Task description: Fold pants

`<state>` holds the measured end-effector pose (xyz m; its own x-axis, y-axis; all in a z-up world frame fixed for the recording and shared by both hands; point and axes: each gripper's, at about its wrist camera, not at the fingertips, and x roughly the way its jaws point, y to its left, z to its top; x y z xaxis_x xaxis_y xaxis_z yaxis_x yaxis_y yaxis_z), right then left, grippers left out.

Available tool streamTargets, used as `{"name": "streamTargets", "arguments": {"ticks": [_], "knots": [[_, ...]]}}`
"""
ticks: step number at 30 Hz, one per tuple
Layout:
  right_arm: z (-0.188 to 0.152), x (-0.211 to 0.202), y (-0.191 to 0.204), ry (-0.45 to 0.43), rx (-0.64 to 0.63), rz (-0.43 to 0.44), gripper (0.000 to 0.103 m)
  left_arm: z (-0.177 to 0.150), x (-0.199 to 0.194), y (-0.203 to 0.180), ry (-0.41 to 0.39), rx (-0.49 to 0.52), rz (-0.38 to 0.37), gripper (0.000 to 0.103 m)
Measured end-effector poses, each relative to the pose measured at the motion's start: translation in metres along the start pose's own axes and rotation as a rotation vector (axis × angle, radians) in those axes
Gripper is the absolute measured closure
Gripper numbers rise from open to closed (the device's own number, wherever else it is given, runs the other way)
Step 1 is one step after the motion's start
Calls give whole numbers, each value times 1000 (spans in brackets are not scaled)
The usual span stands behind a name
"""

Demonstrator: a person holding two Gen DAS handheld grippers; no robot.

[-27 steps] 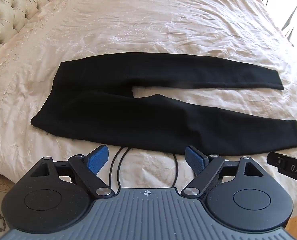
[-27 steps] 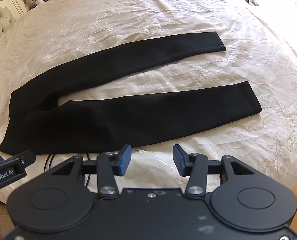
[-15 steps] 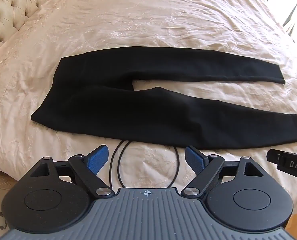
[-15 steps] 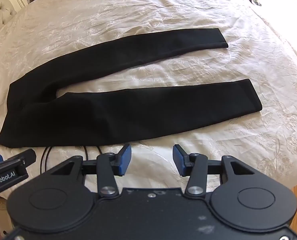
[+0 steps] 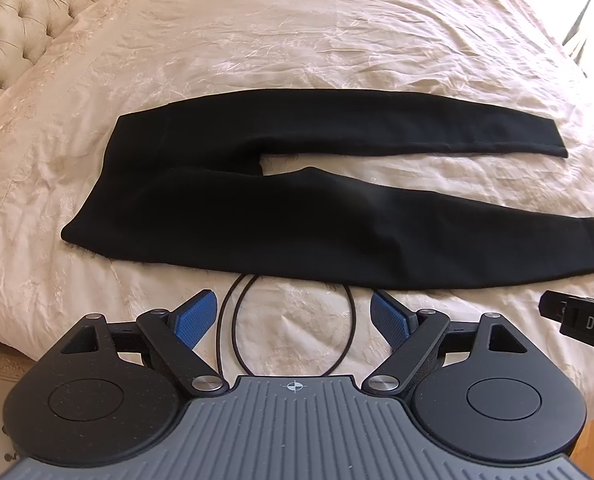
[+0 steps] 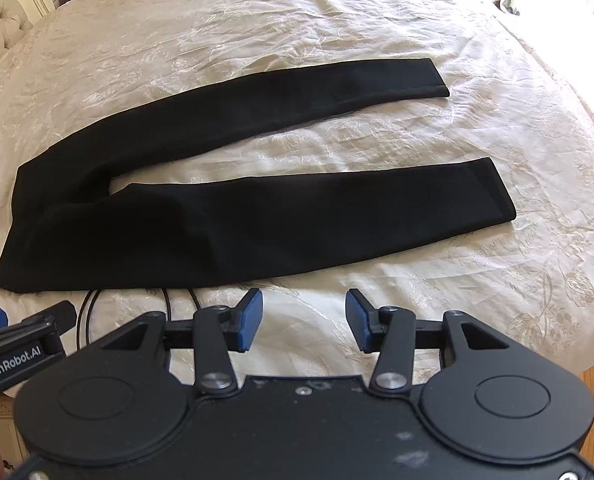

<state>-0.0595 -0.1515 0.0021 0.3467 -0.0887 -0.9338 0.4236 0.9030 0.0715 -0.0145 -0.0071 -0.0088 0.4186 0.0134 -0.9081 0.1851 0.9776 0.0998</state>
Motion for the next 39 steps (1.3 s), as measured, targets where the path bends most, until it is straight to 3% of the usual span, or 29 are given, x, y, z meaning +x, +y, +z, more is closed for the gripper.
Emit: {"name": "streamTargets", "arguments": {"ticks": [39], "knots": [[2,0,6,11,-33,15,54,-5,1,-2,20,11,-5,19]]}}
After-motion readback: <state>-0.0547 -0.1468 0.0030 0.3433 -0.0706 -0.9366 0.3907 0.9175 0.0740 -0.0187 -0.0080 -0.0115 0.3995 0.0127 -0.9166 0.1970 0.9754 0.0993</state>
